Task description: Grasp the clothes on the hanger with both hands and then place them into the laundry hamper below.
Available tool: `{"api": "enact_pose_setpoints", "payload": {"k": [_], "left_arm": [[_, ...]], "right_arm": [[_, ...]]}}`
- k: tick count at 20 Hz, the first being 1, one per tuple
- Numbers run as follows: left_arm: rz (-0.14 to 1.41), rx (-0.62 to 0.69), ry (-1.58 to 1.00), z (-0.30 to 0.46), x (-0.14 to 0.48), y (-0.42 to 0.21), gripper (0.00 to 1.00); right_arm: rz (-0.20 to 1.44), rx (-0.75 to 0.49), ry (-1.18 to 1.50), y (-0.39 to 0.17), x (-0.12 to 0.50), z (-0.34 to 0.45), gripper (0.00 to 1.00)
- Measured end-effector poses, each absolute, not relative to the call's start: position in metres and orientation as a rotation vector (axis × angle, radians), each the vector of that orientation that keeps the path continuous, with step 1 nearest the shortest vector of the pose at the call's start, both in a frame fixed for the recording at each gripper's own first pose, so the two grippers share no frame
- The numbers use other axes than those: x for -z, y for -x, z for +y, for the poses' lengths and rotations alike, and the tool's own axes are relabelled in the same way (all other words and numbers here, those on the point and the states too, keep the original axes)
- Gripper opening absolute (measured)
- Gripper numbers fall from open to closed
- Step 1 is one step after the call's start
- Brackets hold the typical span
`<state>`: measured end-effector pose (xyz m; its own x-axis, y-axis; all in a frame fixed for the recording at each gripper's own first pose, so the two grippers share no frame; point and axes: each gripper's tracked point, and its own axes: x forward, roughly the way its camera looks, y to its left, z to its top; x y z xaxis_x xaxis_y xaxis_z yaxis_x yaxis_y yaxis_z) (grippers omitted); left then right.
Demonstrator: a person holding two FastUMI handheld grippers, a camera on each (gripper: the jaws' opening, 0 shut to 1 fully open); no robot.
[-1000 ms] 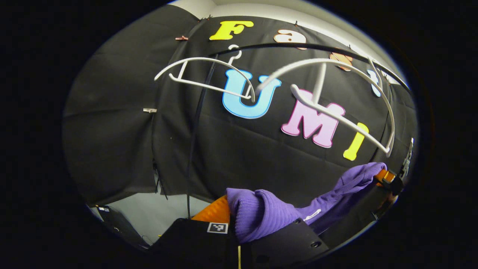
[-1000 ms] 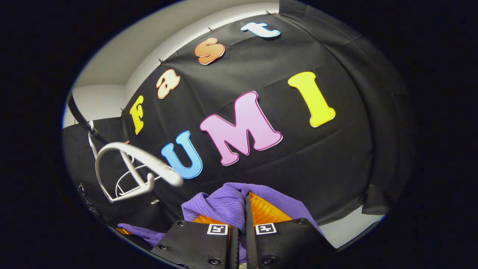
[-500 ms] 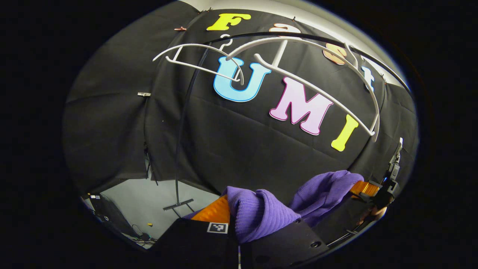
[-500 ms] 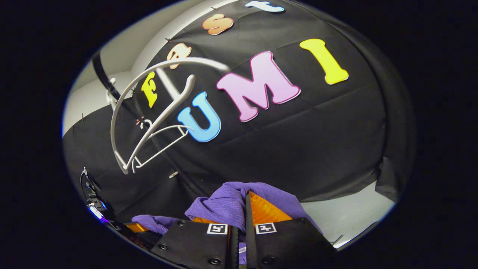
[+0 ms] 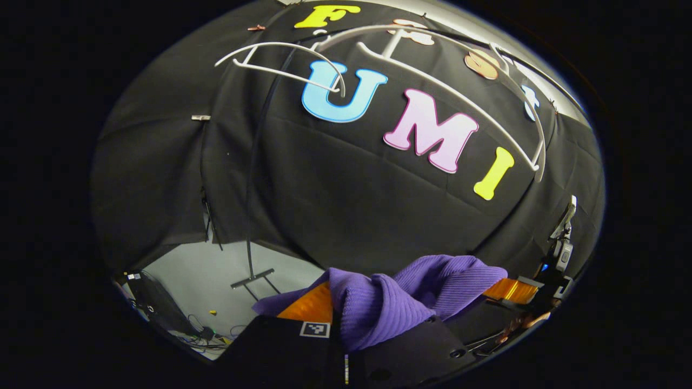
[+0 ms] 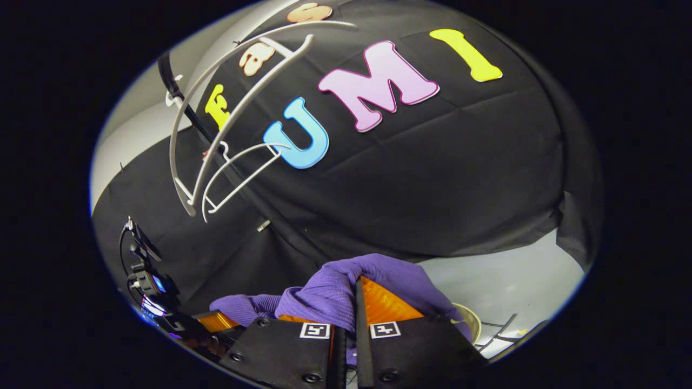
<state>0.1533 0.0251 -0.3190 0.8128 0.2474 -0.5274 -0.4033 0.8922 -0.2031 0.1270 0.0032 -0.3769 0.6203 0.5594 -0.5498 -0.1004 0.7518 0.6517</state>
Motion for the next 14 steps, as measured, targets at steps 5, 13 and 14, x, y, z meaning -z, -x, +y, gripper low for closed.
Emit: {"api": "enact_pose_setpoints", "payload": {"k": [5, 13, 14], "left_arm": [[0.625, -0.302, 0.348, 0.012, 0.355, -0.157, 0.07], [0.903, -0.283, 0.339, 0.008, 0.424, -0.15, 0.08], [0.954, -0.282, 0.347, 0.006, 0.435, -0.146, 0.08]], "right_arm": [[0.908, -0.439, -0.592, -0.105, 0.399, 0.027, 0.13], [1.115, -0.45, -0.342, -0.068, 0.459, 0.036, 0.12], [1.148, -0.447, -0.315, -0.061, 0.467, 0.035, 0.12]]}}
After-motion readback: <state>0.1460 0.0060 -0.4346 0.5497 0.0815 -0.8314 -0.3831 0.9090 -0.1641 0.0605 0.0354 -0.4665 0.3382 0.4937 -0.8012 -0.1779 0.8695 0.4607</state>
